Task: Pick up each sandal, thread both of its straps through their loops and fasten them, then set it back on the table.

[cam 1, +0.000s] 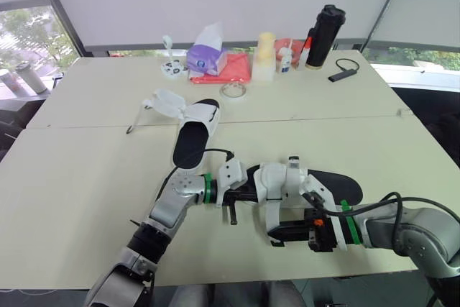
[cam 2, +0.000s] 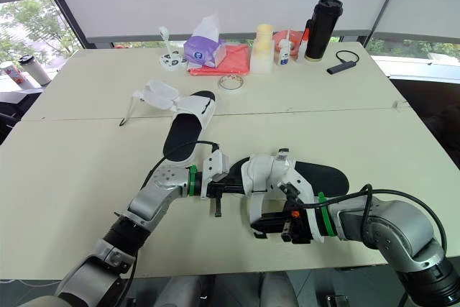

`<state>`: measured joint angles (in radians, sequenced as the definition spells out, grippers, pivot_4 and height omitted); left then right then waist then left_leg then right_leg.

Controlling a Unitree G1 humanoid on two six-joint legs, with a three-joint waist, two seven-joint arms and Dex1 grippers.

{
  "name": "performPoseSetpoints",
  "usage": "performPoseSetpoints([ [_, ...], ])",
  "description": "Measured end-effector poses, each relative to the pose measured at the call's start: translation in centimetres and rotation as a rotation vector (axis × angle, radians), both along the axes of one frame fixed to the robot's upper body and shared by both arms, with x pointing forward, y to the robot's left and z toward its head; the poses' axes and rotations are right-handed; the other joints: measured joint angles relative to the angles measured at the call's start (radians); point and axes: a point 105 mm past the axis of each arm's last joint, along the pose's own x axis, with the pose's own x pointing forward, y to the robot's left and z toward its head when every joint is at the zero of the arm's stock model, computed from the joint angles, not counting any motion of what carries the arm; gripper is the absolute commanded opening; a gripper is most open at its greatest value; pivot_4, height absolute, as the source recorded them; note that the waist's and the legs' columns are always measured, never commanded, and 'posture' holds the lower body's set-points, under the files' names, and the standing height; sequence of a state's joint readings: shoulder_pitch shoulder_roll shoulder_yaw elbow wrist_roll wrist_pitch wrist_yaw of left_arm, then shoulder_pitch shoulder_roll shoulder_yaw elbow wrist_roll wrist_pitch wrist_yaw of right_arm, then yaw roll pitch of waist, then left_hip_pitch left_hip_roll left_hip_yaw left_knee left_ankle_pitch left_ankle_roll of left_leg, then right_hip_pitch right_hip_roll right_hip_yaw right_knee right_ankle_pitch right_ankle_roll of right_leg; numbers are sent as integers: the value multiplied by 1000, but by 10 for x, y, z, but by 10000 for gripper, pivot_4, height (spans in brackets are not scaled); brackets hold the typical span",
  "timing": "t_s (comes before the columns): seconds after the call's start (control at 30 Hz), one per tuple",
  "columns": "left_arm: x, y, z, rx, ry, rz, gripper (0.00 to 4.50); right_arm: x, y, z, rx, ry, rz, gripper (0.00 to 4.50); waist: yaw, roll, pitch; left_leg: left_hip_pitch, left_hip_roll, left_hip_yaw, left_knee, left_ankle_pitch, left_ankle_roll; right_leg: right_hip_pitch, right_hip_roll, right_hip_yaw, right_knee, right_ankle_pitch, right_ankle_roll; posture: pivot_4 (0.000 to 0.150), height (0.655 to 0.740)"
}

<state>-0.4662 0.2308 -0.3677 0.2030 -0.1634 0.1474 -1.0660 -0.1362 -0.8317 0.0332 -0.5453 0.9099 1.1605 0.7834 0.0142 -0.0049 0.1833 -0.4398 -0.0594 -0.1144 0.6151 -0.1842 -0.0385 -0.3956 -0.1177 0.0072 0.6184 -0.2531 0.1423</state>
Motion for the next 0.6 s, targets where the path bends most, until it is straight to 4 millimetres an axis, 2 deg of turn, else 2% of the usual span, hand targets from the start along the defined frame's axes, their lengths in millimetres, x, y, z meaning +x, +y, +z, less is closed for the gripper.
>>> performPoseSetpoints([
  [0.1,0,0,0,0,0,0,0,1,2,4,2,-14,10,365,0,0,0,0,0,0,0,0,0,0,0,0,0,0,0,1500,7400],
  [0.17,0,0,0,0,-1,0,0,3,4,14,29,-23,18,365,-1,0,0,0,0,0,0,0,0,0,0,0,0,0,0,1500,7400],
  [0.37,0,-1,1,-4,-3,-3,0,38,10,54,183,16,-66,365,0,0,0,0,0,0,0,0,0,0,0,0,1,0,0,1500,7400],
  [0.6,2,-2,3,-8,-10,-3,0,48,10,61,213,98,-105,365,-3,0,0,-1,0,0,-1,0,0,-2,0,0,2,2,2,1500,7400],
])
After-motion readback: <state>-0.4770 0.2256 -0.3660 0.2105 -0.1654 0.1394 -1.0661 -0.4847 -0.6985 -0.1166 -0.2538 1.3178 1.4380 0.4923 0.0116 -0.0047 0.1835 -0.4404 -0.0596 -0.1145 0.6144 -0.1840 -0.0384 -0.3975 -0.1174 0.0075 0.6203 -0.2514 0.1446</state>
